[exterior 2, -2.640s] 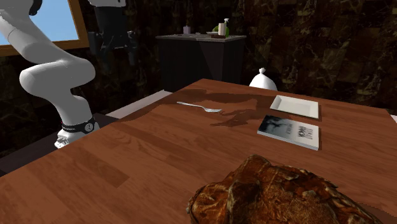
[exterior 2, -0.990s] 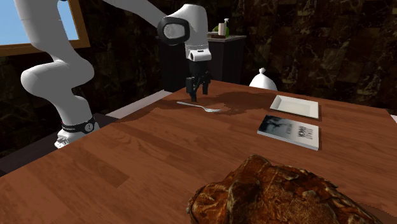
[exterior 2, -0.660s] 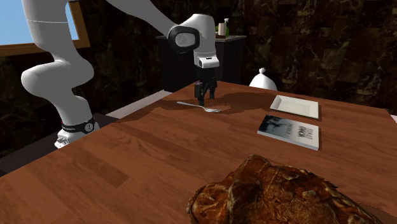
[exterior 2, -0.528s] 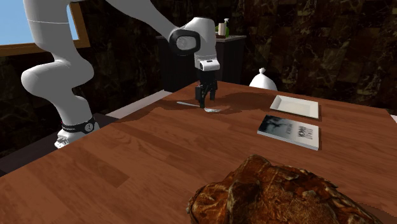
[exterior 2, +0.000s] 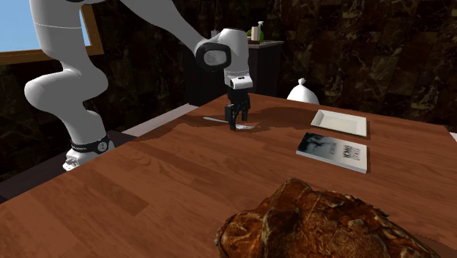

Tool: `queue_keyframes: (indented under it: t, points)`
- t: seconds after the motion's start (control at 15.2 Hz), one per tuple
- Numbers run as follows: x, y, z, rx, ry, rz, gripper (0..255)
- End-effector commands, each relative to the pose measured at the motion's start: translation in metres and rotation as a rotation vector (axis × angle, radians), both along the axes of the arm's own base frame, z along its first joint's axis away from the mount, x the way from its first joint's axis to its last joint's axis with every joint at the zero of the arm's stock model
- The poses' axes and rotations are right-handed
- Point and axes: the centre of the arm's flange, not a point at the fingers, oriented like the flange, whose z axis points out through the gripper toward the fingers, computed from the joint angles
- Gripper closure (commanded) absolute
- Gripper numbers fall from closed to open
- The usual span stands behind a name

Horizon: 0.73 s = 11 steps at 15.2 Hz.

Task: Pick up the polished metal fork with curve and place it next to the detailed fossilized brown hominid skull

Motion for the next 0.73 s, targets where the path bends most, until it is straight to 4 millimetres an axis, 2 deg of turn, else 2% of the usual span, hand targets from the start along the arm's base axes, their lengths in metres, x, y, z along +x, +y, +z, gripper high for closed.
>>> queue_keyframes:
  t: [0.0, 0.13, 0.2, 0.66]
  points:
    - [0.0000, 0.0000, -0.0002, 0.000, 0.000, 0.000, 0]
    - [0.0000, 0.0000, -0.0002, 0.000, 0.000, 0.000, 0]
    - [0.0000, 0.0000, -0.0002, 0.000, 0.000, 0.000, 255]
    - [0.0008, 0.0010, -0.0017, 0.000, 0.000, 0.000, 255]
